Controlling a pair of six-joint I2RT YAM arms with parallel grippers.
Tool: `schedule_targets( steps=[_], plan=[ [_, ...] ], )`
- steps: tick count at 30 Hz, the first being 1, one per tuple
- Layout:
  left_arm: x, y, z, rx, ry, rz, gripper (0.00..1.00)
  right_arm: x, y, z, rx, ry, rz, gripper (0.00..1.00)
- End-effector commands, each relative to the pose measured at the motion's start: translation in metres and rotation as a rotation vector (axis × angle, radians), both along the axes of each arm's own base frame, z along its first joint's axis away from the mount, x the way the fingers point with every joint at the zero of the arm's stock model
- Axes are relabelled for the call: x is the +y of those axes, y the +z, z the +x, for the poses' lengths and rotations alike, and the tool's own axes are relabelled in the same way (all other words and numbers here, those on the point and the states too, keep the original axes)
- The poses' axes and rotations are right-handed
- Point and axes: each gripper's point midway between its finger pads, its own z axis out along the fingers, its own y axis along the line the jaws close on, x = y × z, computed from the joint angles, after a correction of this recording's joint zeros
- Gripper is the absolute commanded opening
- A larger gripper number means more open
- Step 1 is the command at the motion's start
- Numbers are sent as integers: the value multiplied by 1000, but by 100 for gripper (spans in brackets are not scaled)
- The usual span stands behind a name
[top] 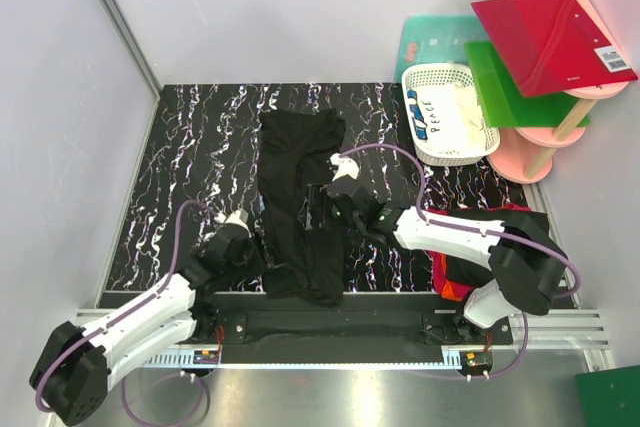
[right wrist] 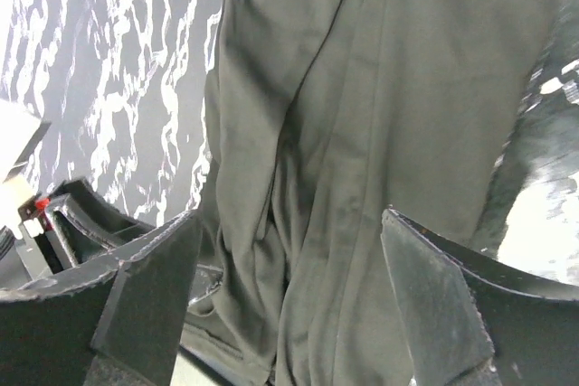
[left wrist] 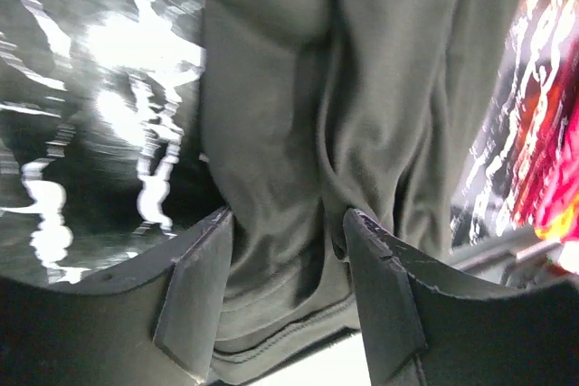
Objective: Fold and stack the t-shirts
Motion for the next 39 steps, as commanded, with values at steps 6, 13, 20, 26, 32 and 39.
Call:
schedule_targets(
  steps=[6, 13, 20, 26, 32, 39],
  plan=[
    [14, -40, -55, 213, -29, 41, 0, 39, -21, -38, 154, 200, 58, 77],
    [15, -34, -54, 227, -19, 61, 0, 44, -45, -46, 215, 213, 45, 56],
    [20, -27, -56, 228, -12, 114, 0, 29, -65, -38, 233, 126, -41, 30],
    [27, -19, -41, 170, 28, 187, 0, 22, -49, -25, 163, 79, -57, 29],
    [28, -7, -25, 157, -10, 324, 39, 13, -19, 1, 10, 36, -121, 33],
    [9, 87, 24, -161, -8, 237, 99, -5, 29, 62, -187, -61, -190, 47]
  ],
)
